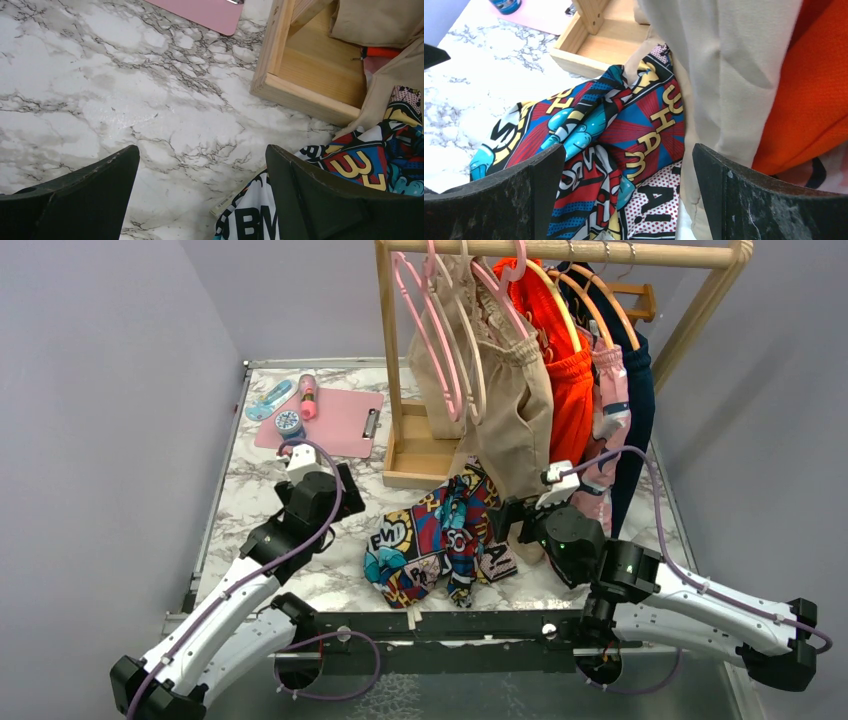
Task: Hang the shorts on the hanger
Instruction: Adjust the shorts at the center of the board.
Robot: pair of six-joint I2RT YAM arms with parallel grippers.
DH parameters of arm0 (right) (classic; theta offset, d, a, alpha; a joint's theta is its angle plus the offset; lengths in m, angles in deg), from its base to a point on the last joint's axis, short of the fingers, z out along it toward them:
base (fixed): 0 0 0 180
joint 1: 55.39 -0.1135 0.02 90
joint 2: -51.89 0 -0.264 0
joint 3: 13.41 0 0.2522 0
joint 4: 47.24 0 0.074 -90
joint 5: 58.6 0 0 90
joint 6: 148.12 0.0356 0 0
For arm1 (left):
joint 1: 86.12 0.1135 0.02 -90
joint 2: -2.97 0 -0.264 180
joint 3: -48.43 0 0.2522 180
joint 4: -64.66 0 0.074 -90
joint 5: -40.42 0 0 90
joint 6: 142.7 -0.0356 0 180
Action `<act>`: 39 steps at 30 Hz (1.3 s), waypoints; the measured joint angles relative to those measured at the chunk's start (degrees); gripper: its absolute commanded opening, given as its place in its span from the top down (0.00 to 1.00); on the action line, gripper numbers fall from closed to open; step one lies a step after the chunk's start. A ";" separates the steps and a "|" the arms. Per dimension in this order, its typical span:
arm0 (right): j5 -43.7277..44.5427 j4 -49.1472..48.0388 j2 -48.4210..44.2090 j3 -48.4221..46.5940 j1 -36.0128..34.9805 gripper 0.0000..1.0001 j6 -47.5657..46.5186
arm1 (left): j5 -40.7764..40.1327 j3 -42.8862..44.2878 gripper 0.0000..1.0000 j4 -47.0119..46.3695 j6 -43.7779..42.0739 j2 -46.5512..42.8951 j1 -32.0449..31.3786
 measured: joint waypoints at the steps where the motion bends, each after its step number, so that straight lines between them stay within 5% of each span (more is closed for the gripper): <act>1: -0.70 -0.31 0.00 0.09 0.00 0.00 -0.31 | 0.00 -0.02 0.01 -0.11 -0.24 -0.13 0.00; 18: -16.83 -2.73 0.57 0.74 0.00 0.05 -6.69 | 4.72 -4.59 0.02 -4.72 -8.52 -11.78 -0.39; 28: -28.37 -4.85 11.56 0.79 0.00 0.13 -6.99 | 8.44 -5.53 0.03 -7.69 -10.99 -15.19 -0.39; 39: -31.74 -11.08 18.93 2.08 -0.02 0.56 -0.11 | 9.53 -5.86 0.04 -8.28 -11.19 -14.78 -0.66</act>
